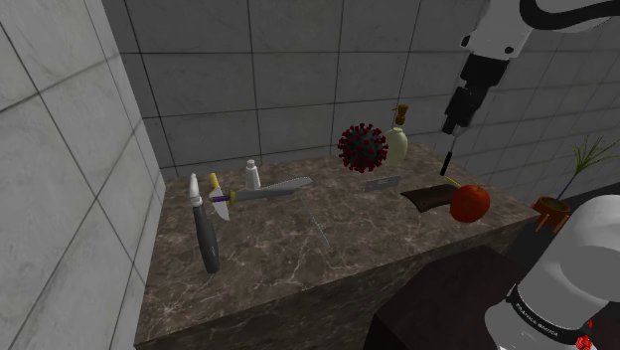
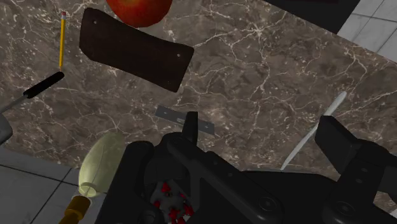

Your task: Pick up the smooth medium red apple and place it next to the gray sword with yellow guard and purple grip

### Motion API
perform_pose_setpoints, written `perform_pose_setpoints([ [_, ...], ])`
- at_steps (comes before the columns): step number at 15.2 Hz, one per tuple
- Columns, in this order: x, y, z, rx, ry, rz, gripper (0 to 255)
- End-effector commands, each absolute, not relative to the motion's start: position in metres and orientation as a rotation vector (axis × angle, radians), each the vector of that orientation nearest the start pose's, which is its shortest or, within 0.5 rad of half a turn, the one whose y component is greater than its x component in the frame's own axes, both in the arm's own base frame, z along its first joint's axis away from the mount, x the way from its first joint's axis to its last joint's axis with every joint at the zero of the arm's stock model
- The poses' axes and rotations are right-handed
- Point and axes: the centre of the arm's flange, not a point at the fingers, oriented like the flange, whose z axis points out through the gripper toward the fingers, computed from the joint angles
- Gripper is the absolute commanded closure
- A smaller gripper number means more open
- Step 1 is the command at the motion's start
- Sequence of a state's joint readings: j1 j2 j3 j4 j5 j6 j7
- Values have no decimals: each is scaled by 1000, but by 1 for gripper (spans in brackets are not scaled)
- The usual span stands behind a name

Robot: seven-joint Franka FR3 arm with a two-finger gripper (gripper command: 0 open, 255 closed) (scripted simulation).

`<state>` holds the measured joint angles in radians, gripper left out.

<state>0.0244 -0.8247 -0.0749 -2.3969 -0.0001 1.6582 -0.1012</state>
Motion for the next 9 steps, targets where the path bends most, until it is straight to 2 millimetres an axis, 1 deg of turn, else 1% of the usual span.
perform_pose_setpoints([
  [1, 305, -22, 590, -3087, -112, -136, 0],
  [9, 253, -88, 521, -3106, -192, -231, 0],
])
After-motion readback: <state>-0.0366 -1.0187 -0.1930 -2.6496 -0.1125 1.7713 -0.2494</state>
